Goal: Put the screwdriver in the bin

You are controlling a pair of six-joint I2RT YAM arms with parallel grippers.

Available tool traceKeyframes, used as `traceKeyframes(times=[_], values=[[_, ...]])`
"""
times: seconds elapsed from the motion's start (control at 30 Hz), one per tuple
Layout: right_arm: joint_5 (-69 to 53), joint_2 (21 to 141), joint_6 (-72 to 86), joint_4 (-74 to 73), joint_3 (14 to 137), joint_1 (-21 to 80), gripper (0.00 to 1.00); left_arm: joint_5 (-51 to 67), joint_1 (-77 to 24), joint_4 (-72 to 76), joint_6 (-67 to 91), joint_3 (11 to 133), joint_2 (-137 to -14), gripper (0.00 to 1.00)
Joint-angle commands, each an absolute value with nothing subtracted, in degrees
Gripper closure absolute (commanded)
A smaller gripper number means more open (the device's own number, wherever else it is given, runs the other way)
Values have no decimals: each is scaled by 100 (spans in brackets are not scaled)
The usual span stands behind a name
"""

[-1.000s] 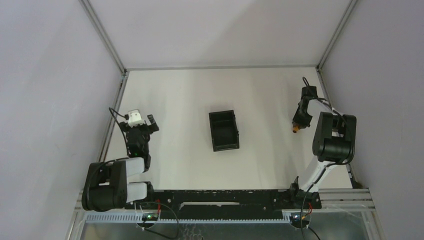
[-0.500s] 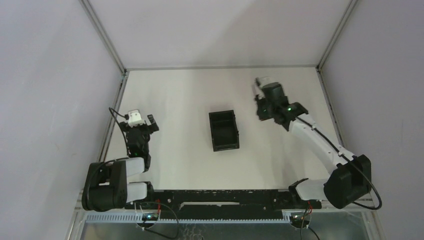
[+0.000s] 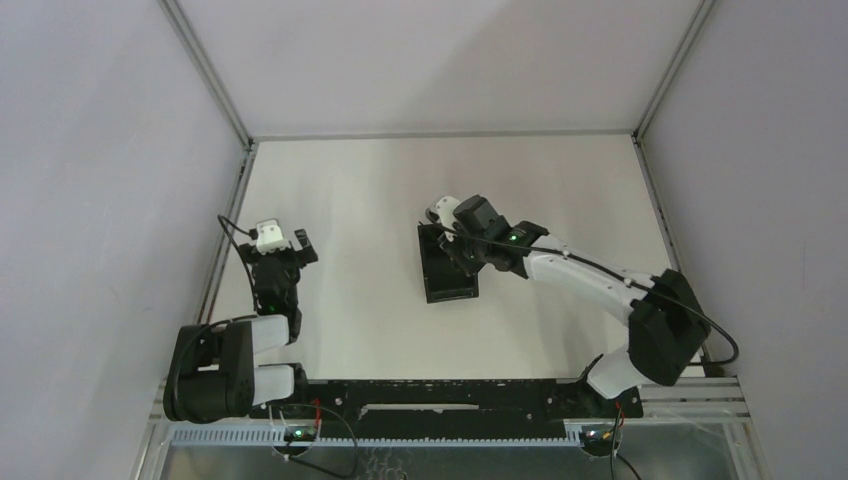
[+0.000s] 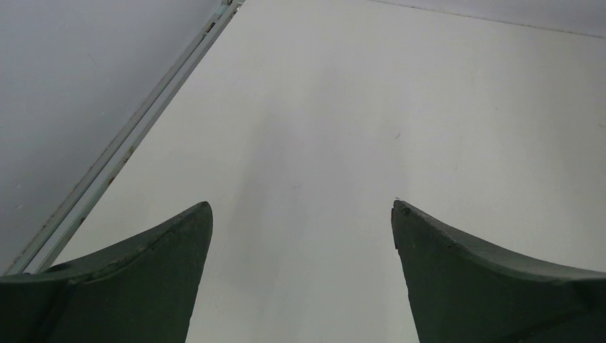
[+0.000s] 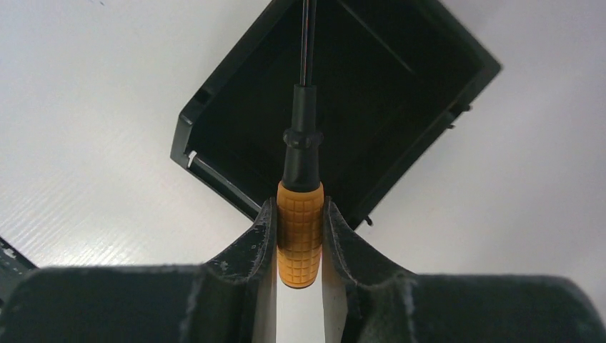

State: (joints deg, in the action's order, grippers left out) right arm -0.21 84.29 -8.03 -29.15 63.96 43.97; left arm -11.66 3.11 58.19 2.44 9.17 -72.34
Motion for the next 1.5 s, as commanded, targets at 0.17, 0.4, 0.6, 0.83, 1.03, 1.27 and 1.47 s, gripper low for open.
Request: traceKeyframes(times=[0.17, 0.4, 0.6, 0.83, 1.03, 1.27, 1.47], values=[[472, 9040, -305, -2245, 6425, 4494, 66, -1177, 286, 6012, 123, 1108, -7187, 0], [618, 9085, -322, -2196, 6425, 4503, 44, -1177, 284, 6012, 123, 1111, -7189, 0], [409, 8643, -207, -2060, 6419, 4509, 35, -1174, 285, 6012, 122, 1109, -7189, 0], [1757, 8085, 1176, -2488, 6423, 3991, 0, -1177, 289, 6012, 125, 1110, -7189, 0], [1989, 7720, 1826, -3155, 6172, 2494, 0, -1174, 289, 6012, 123, 1108, -7189, 0], [1283, 6835, 1752, -2695, 5155, 563, 0, -1178, 287, 6012, 123, 1108, -7189, 0], [702, 6052, 1792, -2120, 4258, -498, 0, -1176, 283, 6012, 123, 1108, -7189, 0]])
